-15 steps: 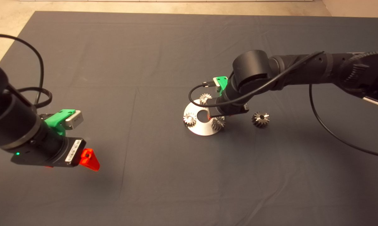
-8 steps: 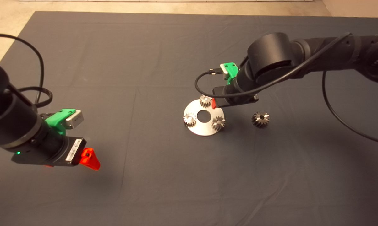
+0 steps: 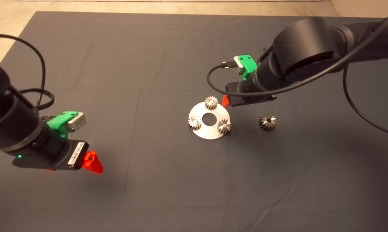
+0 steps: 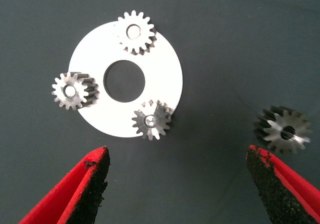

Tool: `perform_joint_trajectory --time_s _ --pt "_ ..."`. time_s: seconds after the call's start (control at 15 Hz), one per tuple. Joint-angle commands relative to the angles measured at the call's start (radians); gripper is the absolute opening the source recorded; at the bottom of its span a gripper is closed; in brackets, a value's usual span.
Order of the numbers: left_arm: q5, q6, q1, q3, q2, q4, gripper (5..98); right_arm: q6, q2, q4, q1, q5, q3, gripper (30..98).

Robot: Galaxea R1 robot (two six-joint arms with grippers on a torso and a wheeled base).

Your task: Remove an incorrectly installed larger gear and replace it with the correct smaller gear

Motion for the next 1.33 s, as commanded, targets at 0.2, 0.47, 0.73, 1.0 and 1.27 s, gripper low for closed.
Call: perform_joint_trajectory --time_s 0.2,0.47,0.73,1.0,1.27 --pt "0.098 -0.027 -0.014 -0.005 0.014 -0.001 98.2 0.112 -0.082 0.152 0.170 -0.125 0.177 72.7" --pt "0.126 -0.027 -0.050 -0.062 0.079 -0.005 98.2 0.153 -0.126 0.191 0.196 -0.125 0.245 72.7" --pt "0.133 -0.027 -0.056 -0.068 0.096 -0.008 98.2 0.173 -0.146 0.233 0.234 -0.125 0.287 72.7" --pt "0.133 -0.078 -0.057 0.035 0.095 -0.020 98.2 0.274 -0.156 0.281 0.257 -0.125 0.394 72.7" --pt "0.133 -0.088 -0.058 0.070 0.066 -0.023 98.2 0.331 -0.191 0.322 0.277 -0.125 0.460 72.7"
